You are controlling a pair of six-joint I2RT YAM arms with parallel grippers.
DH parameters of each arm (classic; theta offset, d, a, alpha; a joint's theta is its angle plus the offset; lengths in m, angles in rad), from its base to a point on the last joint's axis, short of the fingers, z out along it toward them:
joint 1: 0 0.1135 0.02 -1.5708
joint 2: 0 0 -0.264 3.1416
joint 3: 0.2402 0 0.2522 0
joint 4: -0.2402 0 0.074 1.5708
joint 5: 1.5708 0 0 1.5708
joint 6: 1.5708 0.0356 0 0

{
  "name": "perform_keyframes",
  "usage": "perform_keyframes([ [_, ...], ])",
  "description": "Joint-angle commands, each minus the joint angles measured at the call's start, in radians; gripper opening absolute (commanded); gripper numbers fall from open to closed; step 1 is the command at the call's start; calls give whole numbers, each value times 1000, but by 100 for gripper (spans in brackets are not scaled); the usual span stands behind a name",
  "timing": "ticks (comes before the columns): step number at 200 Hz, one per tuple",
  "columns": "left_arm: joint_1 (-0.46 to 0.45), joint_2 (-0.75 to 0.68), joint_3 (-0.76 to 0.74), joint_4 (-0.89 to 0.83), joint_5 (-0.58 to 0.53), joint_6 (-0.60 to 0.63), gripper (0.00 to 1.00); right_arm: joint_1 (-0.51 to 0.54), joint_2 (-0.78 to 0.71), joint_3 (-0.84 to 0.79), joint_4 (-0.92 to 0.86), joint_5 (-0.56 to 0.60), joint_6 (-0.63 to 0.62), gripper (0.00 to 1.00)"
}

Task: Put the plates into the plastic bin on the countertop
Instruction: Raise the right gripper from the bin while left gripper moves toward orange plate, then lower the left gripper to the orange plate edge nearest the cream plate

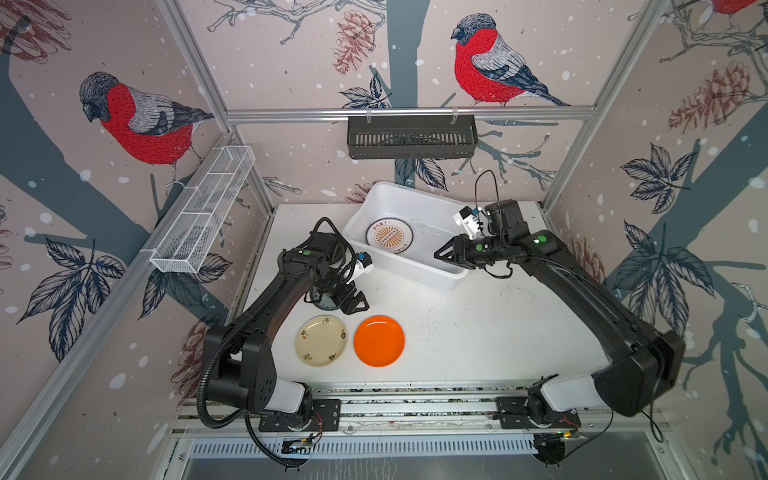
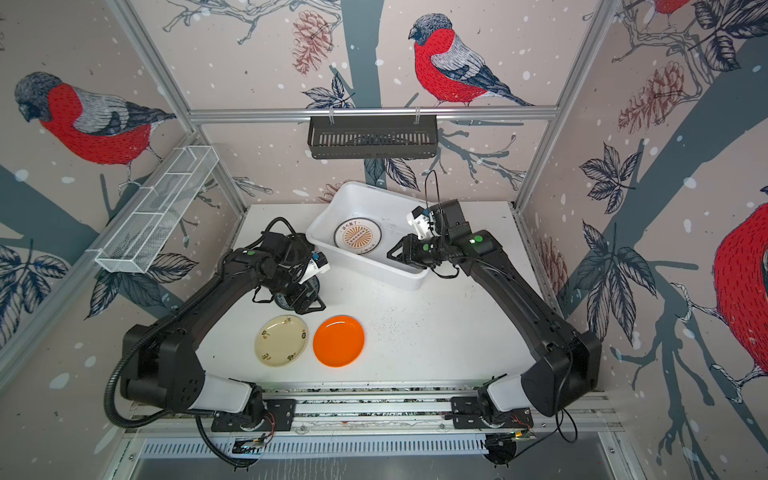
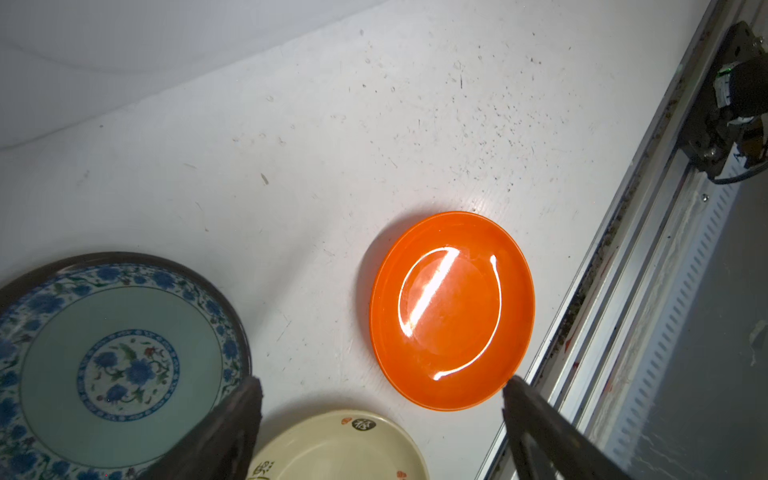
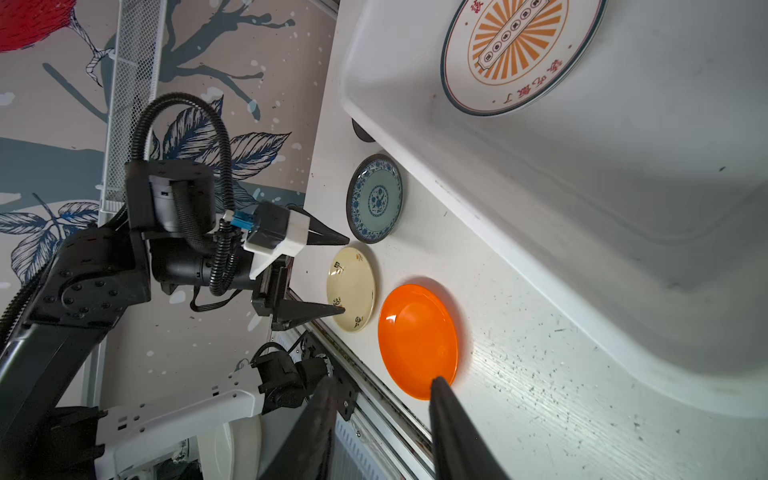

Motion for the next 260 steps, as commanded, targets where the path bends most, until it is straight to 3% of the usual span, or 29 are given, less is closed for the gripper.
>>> perform_keyframes([
  [1,-4,24,-10,-86,48,92,85,13,-56,-39,71,37,61,39],
  [89,-4,153,-107,-3,139,119,73,24,-178,-198,181,76,163,39],
  [211,15,243,-172,104,82,135,59,33,-160,-230,232,89,193,37],
  [260,17,279,-175,123,70,138,46,33,-146,-237,244,86,192,36],
])
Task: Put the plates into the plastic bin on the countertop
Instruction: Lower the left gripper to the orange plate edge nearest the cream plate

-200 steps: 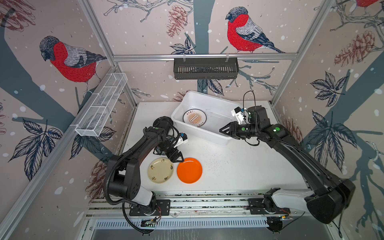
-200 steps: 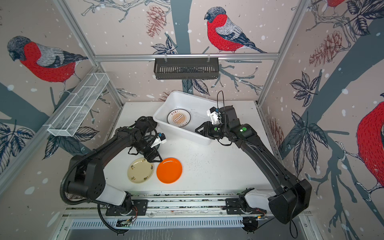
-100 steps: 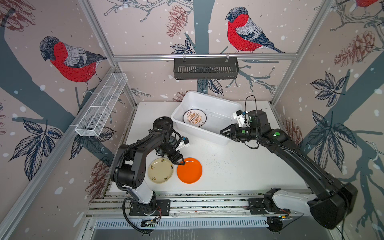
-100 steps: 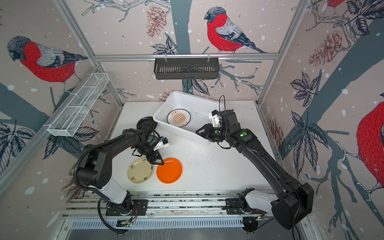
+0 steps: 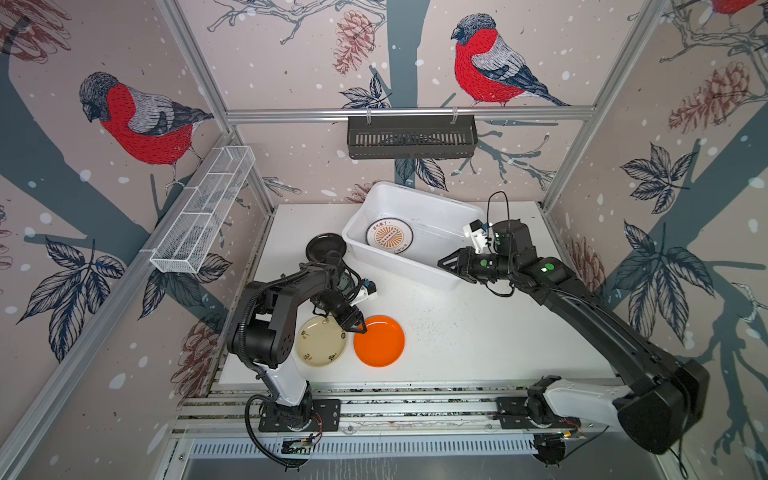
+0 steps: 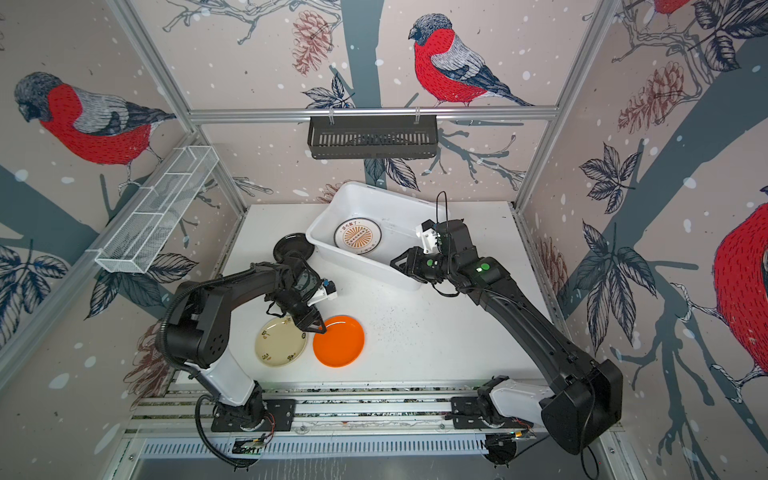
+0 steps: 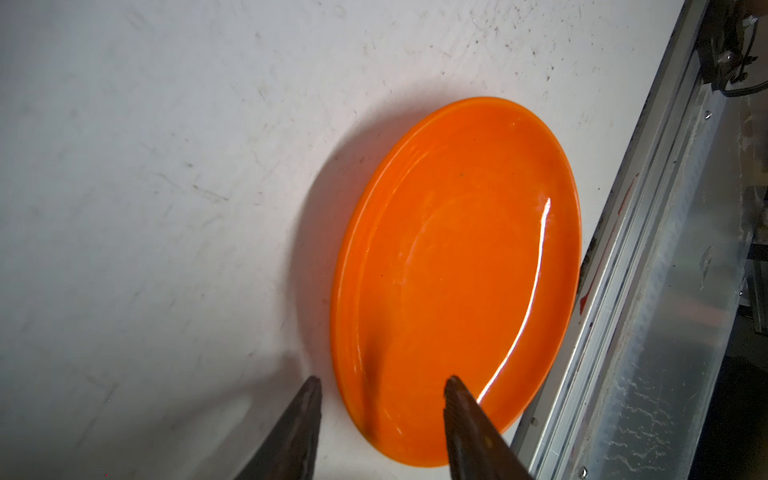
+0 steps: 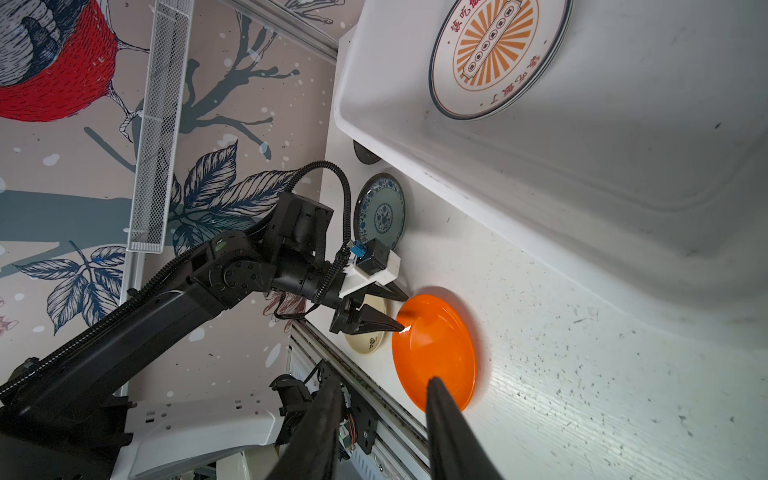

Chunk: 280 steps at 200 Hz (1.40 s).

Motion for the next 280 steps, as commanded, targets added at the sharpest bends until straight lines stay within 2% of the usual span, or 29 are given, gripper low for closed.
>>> perform_keyframes([
  [1,3,10,-1,2,-2,31,45,3,5,-4,34,4,11,36],
  [50,3,36,-3,12,0,28,34,3,12,-8,46,2,5,35],
  [97,4,43,-8,30,2,17,33,-4,55,-6,56,-5,-3,35],
  [157,4,47,-12,44,-1,10,28,-14,73,-7,77,-13,-5,34],
  [203,1,35,-25,70,-12,-7,15,-25,84,-12,89,-23,-8,34],
  [235,2,33,-21,71,-10,-20,12,-31,93,-11,96,-31,-9,33],
  [280,1,25,-7,57,-13,-22,2,-38,101,-14,105,-41,-13,33],
])
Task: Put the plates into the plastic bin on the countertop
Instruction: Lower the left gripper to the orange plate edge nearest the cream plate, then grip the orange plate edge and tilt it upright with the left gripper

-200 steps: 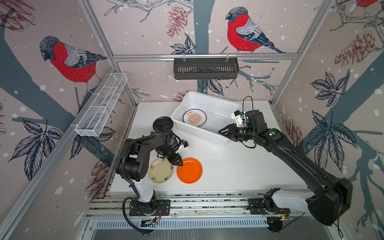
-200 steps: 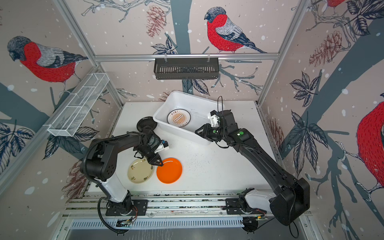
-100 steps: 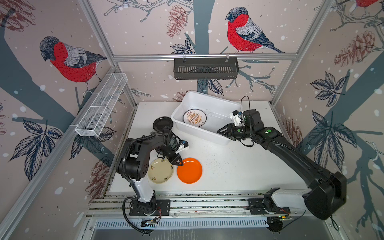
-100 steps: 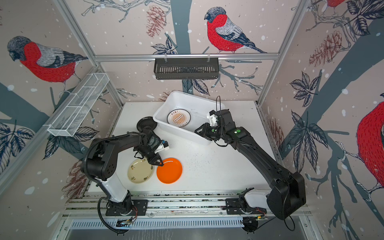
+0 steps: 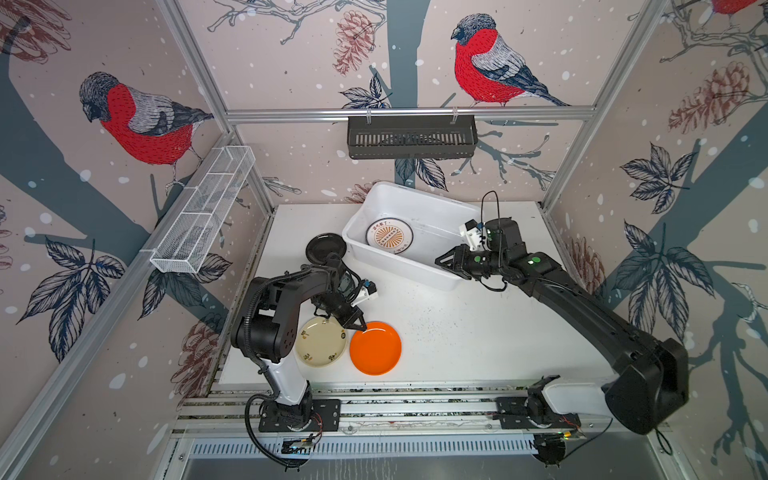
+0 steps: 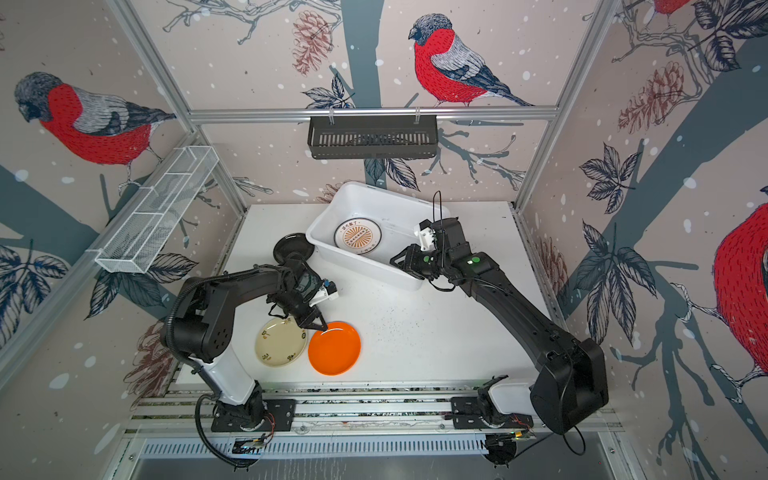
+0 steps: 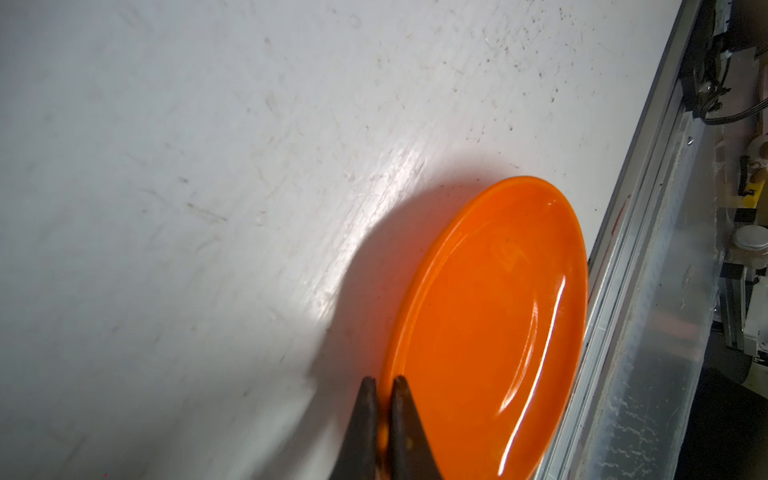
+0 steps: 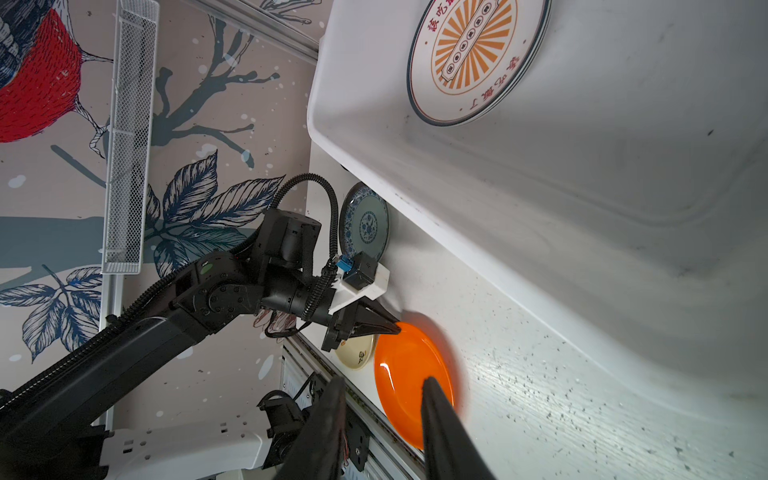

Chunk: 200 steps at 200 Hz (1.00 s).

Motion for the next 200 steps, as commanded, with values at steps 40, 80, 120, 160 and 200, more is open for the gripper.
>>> perform_keyframes([
  [40,1,-22,31,-12,-50,15,0,-11,11,-4,50,-26,-11,33],
  [80,3,-40,52,-64,-43,21,0,-23,18,5,55,-39,-15,32],
  [120,2,-84,137,-149,-46,43,0,-40,26,23,49,-57,-29,32],
  [160,3,-120,212,-235,-53,62,0,-67,31,38,44,-80,-46,32],
  [200,3,-115,251,-240,-46,34,0,-87,43,35,53,-99,-57,32],
])
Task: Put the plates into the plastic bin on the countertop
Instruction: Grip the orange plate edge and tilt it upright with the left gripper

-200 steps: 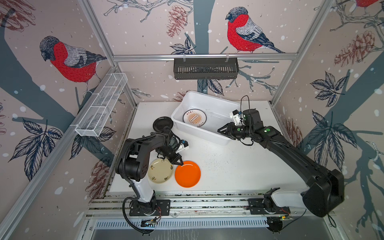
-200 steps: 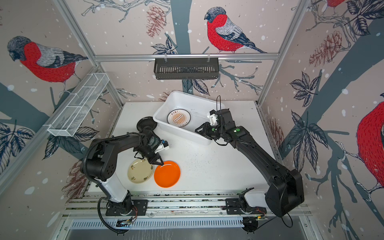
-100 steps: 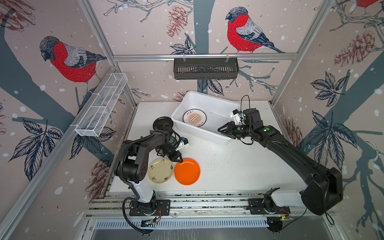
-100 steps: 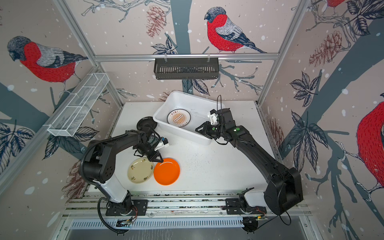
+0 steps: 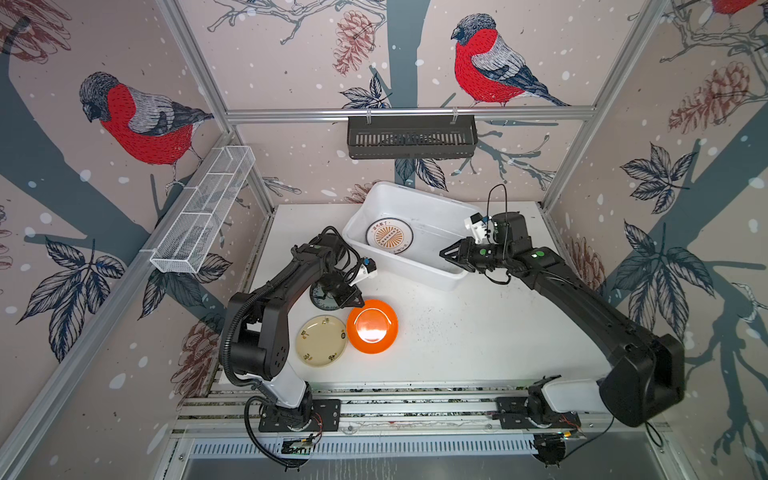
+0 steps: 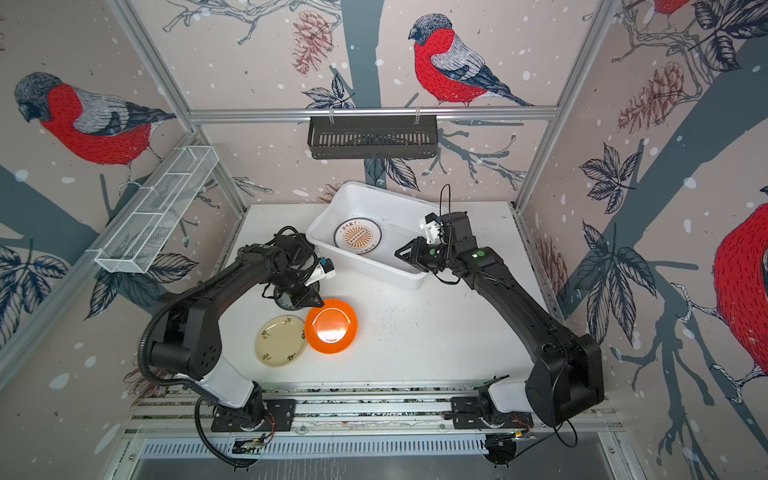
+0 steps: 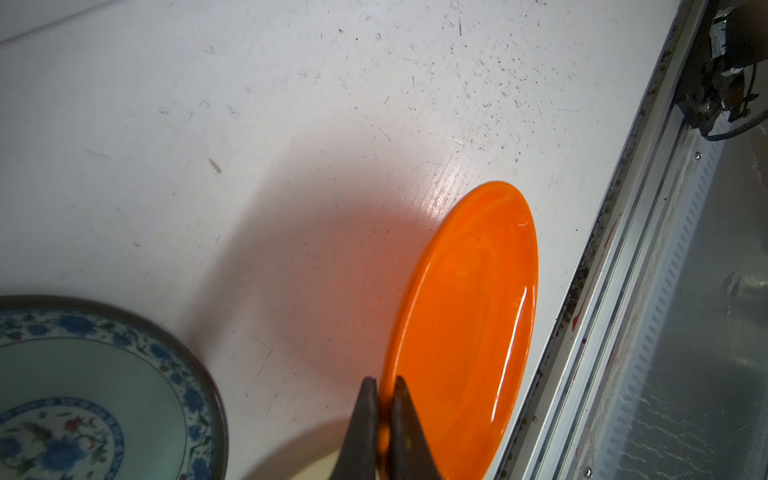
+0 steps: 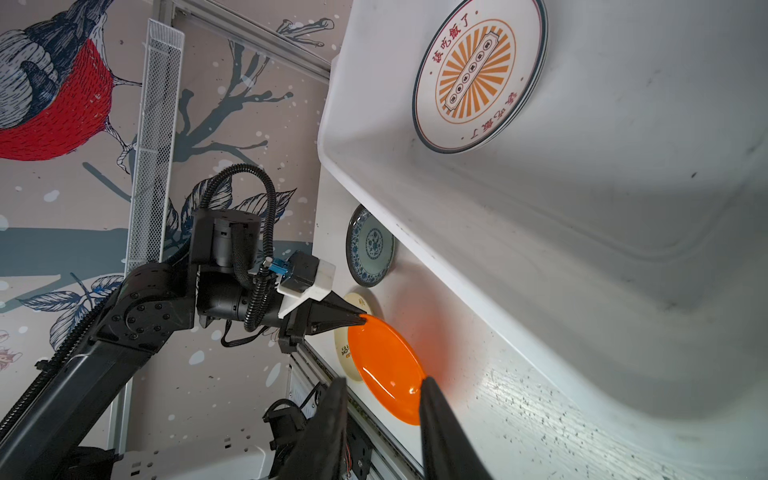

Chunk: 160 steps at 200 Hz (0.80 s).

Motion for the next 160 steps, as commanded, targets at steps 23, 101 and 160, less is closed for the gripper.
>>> perform_keyframes([
  [23,2,1,51,-73,42,-10,0,-13,16,19,25,-34,-34,32],
  [101,3,-29,192,-162,55,-15,0,-31,37,53,3,-54,-53,31],
  [160,2,33,448,-237,90,-47,0,-47,33,108,-39,-62,-66,31],
])
